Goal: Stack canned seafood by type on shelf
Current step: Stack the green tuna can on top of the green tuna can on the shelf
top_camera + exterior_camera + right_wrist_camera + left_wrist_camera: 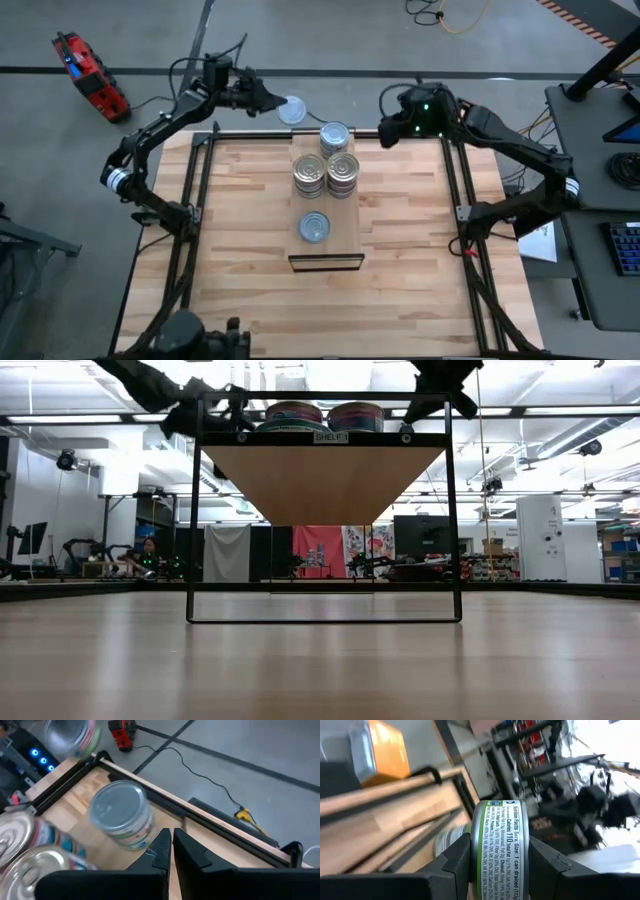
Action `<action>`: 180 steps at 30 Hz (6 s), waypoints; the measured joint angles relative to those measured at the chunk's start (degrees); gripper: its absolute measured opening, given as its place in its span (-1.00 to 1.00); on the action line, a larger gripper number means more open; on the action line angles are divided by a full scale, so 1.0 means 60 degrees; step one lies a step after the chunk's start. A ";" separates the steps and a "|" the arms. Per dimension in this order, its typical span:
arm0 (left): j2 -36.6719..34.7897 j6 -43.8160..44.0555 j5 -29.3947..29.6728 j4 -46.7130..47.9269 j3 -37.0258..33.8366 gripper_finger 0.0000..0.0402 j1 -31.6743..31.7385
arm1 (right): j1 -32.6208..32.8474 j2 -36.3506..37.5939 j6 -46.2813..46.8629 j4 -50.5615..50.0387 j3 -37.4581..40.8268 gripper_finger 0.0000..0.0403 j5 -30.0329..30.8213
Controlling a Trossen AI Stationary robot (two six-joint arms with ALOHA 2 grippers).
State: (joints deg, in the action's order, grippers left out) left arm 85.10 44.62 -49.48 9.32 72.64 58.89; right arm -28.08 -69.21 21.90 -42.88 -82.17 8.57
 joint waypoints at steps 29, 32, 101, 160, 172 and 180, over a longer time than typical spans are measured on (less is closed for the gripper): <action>0.0371 0.3399 0.1040 -0.3273 -0.0406 -0.39 -0.0534 | -0.2699 -0.1593 0.0764 0.1539 0.0000 -0.95 -0.3261; 0.0543 0.3906 0.1606 -0.3231 -0.0030 -0.39 -0.0926 | -0.2738 -0.1561 0.0799 0.1515 0.0000 -0.95 -0.3259; 0.0969 0.3723 0.2743 -0.0787 0.0404 -0.39 -0.2812 | -0.2742 -0.1464 0.0815 0.1454 0.0000 -0.95 -0.3250; 0.1305 0.2969 0.2383 0.0329 0.0889 0.08 -0.3124 | -0.2740 -0.1463 0.0673 0.1461 0.0000 -0.95 -0.3169; 0.1361 0.2661 0.2609 0.0406 0.1437 0.08 -0.3199 | -0.2742 -0.1461 0.0673 0.1518 0.0000 -0.95 -0.3145; 0.1526 0.2570 0.2589 0.0853 0.1515 0.08 -0.3195 | -0.2716 -0.1466 0.0438 0.2182 0.0000 -0.95 -0.3629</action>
State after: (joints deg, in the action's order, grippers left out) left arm 94.26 60.04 -33.95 14.44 81.73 39.72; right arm -44.38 -78.01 24.53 -29.79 -82.17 -13.21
